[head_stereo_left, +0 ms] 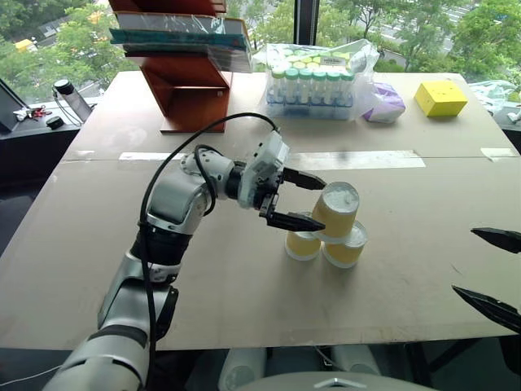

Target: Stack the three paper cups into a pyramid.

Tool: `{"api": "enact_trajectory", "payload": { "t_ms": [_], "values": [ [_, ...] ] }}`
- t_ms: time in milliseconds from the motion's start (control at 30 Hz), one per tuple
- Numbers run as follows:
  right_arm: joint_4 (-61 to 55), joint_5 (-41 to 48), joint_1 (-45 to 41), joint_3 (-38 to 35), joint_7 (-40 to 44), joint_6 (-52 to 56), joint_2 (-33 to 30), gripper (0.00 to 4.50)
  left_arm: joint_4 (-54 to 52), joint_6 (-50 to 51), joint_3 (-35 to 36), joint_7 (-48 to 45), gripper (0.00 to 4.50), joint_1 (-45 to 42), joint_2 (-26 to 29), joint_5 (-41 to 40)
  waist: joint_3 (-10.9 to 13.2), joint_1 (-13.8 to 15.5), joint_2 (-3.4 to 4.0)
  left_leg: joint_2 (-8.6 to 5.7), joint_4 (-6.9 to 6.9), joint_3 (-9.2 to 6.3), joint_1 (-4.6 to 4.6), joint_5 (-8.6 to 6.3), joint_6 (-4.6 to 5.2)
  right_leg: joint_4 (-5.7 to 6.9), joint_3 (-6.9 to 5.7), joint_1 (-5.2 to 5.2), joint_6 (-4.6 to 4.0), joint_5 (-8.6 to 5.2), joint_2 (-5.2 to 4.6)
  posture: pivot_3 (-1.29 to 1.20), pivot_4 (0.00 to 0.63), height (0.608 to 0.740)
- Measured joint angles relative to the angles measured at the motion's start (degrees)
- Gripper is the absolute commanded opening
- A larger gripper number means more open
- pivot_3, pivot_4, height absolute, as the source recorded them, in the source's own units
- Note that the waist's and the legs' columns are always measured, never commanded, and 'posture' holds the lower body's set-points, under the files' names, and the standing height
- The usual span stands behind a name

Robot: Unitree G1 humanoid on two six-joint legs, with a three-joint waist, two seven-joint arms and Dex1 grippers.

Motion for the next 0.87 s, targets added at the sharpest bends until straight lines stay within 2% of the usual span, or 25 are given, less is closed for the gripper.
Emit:
{"api": "enact_trajectory", "payload": {
  "t_ms": [167,333,533,733,867],
  "values": [
    [0.27,1.17,-0.25,-0.29,0.04,0.13,0.6,4.5,-1.96,2.83,4.42,0.78,4.47,1.88,2.23,-4.1,0.0,0.07,0.0,0.04,0.0,-0.02,0.0,0.0,0.0,0.0,-0.01,0.0,0.0,0.0,-0.01,0.0,0.15,0.74],
    [1.59,1.02,1.17,-1.14,1.51,0.03,1.36,4.5,-4.32,2.4,11.31,7.73,4.47,4.8,1.49,-6.51,0.0,0.33,0.0,0.04,0.0,-0.04,0.02,0.0,0.0,0.0,0.01,0.0,0.0,0.0,-0.04,0.0,0.15,0.74],
    [5.99,-3.73,3.85,-1.12,2.95,-1.09,3.61,4.5,-3.47,0.55,16.55,11.76,4.47,15.85,5.57,-5.79,-0.01,-0.04,0.02,0.09,-0.06,-0.03,0.1,0.0,0.0,0.0,0.12,-0.01,-0.01,0.0,-0.04,0.0,0.15,0.74],
    [12.98,-10.47,5.99,0.62,5.4,-4.48,6.33,4.5,-2.3,-6.17,20.94,15.15,4.47,31.82,7.96,-1.79,-0.01,0.16,0.01,0.15,-0.1,-0.01,0.1,0.0,0.0,-0.05,0.13,0.0,-0.11,-0.06,-0.14,0.0,0.15,0.74],
    [16.42,-12.62,4.69,2.6,6.11,-5.92,6.44,4.5,-2.32,-8.74,21.38,15.6,4.47,36.29,7.99,-0.84,-0.02,0.53,0.02,0.15,-0.09,-0.01,0.11,0.0,0.0,-0.04,0.13,0.0,-0.21,-0.11,-0.2,0.0,0.15,0.74]
  ]
}}
